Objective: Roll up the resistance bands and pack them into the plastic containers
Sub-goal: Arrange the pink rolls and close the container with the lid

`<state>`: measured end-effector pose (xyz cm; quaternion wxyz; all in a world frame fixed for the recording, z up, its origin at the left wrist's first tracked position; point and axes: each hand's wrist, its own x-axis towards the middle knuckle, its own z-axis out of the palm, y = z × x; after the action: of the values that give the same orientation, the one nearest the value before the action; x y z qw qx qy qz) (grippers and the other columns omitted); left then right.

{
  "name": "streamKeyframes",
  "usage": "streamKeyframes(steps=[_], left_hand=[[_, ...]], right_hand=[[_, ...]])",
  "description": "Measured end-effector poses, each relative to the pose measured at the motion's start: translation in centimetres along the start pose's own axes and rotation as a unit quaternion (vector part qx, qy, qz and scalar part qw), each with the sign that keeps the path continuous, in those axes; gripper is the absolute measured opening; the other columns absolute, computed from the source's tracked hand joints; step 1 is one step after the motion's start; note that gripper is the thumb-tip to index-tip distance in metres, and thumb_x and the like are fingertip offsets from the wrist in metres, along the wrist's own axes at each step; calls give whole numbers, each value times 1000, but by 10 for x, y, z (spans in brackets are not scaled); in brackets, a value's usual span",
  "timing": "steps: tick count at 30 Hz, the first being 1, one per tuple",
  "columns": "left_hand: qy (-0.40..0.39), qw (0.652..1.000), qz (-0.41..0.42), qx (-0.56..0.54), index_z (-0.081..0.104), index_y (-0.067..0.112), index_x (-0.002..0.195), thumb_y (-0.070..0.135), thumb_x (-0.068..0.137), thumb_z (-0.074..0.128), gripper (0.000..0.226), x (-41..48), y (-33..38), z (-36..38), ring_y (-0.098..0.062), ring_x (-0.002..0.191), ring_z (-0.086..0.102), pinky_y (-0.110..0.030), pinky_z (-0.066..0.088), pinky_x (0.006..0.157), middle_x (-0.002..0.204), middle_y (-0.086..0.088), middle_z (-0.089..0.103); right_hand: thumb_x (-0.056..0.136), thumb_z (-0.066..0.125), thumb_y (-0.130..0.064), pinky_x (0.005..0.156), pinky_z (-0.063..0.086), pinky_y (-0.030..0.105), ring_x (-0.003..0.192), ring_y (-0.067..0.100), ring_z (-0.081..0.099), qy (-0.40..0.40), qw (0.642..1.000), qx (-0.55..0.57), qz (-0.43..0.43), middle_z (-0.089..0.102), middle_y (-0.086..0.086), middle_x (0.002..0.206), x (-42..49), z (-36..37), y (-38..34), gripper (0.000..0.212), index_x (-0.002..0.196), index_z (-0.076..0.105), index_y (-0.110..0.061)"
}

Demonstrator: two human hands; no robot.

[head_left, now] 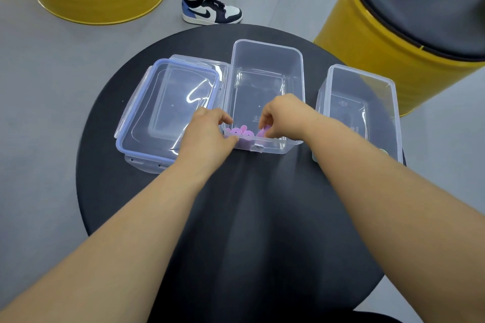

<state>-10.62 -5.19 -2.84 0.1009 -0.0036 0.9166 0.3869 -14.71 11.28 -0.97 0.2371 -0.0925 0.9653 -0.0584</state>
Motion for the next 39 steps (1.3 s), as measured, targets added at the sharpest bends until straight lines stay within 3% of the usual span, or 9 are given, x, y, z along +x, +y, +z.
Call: streamKeyframes(steps=[8, 16, 22, 28, 34, 39], left_hand=[[17, 1000, -10, -16, 61, 17, 98, 13, 81, 67, 19, 4, -3, 4, -22, 92, 62, -21, 39, 79, 104, 2, 46], [21, 1000, -11, -15, 62, 17, 98, 11, 82, 64, 18, 5, -4, 5, -22, 90, 63, -21, 38, 77, 110, -3, 51], [20, 1000, -14, -9, 63, 16, 99, 11, 82, 64, 18, 6, -4, 6, -23, 89, 63, -21, 37, 77, 111, -5, 52], [22, 1000, -13, -5, 63, 16, 100, 12, 82, 65, 19, 6, -4, 6, -23, 89, 62, -20, 37, 77, 111, -6, 53], [21, 1000, -14, -3, 63, 17, 100, 12, 82, 65, 19, 7, -3, 6, -21, 89, 61, -19, 35, 75, 112, -5, 52], [23, 1000, -15, -3, 63, 16, 101, 12, 82, 65, 20, 7, -3, 6, -21, 89, 62, -19, 35, 75, 112, -5, 52]], right_hand=[[84, 66, -19, 79, 46, 23, 88, 16, 59, -2, 1000, 14, 1, 69, -1, 100, 5, 7, 1, 19, 103, 71, -16], [83, 69, -24, 75, 42, 21, 82, 15, 53, 11, 999, 25, 22, 69, -2, 103, 5, 9, 2, 20, 101, 72, -17], [83, 67, -25, 83, 48, 25, 97, 19, 61, 2, 998, 45, 40, 69, -2, 102, 5, 11, -1, 17, 97, 73, -18], [83, 67, -18, 73, 44, 23, 79, 12, 55, -30, 988, 145, 53, 61, -8, 82, -1, 4, 4, 16, 97, 74, -17], [85, 66, -13, 81, 51, 27, 76, 14, 60, -52, 980, 184, 55, 63, -8, 77, 1, 3, 7, 15, 97, 74, -16], [82, 70, -16, 68, 48, 21, 67, 12, 58, -44, 977, 195, 69, 62, -10, 73, 4, 6, 7, 11, 92, 72, -18]])
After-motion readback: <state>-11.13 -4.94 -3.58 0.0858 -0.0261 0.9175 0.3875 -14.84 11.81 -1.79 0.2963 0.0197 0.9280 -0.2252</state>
